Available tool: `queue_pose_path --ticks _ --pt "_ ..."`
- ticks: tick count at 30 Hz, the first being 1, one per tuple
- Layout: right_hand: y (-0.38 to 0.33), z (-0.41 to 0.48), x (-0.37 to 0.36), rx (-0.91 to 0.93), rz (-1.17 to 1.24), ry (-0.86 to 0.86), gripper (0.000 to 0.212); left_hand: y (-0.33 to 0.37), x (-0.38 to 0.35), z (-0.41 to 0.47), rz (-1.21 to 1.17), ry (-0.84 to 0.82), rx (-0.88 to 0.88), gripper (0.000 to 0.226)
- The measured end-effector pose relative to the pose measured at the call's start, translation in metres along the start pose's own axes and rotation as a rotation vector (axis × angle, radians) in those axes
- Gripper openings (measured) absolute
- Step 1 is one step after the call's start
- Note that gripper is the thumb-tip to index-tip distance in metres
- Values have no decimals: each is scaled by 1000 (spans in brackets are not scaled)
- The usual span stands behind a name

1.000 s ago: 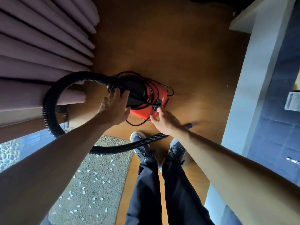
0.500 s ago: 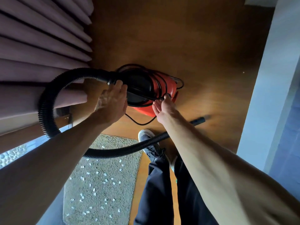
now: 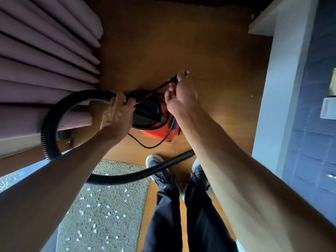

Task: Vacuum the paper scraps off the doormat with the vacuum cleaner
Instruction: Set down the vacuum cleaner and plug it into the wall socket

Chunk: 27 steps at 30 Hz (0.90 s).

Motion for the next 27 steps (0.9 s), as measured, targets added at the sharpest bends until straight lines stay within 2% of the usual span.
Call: queue_pose_path --ticks 3,5,9,13,17,20,24,27 --pt "-52 -27 -18 105 -76 -8 27 17 27 5 -109 39 -22 14" --pt "-92 -50 -26 207 -129 -34 17 32 47 8 -198 32 -23 20" --pt "-172 -97 -41 617 -344 -74 24 72 96 13 -358 29 9 28" --pt "-236 -147 -64 851 -492 -118 13 126 157 10 -501 -4 24 26" --pt "-301 -199 -86 1105 -577 -188 36 178 226 6 -626 12 75 34" --pt "-351 -242 -91 1224 -595 -173 13 207 276 5 -671 29 94 34" --pt "-415 -294 -88 1344 -566 -138 18 241 345 4 -754 50 33 24" --pt "-455 -326 -89 1390 -496 -138 13 268 393 3 -751 46 -27 21"
Point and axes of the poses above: each hand's wrist, its own z-axis towards the middle knuckle, its own x-axis out of the back of the hand, y = z × x, the point moved 4 cm from there along z, towards the middle knuckle, and after that the axes turned 12 degrees about x, right-handed, at the moved point
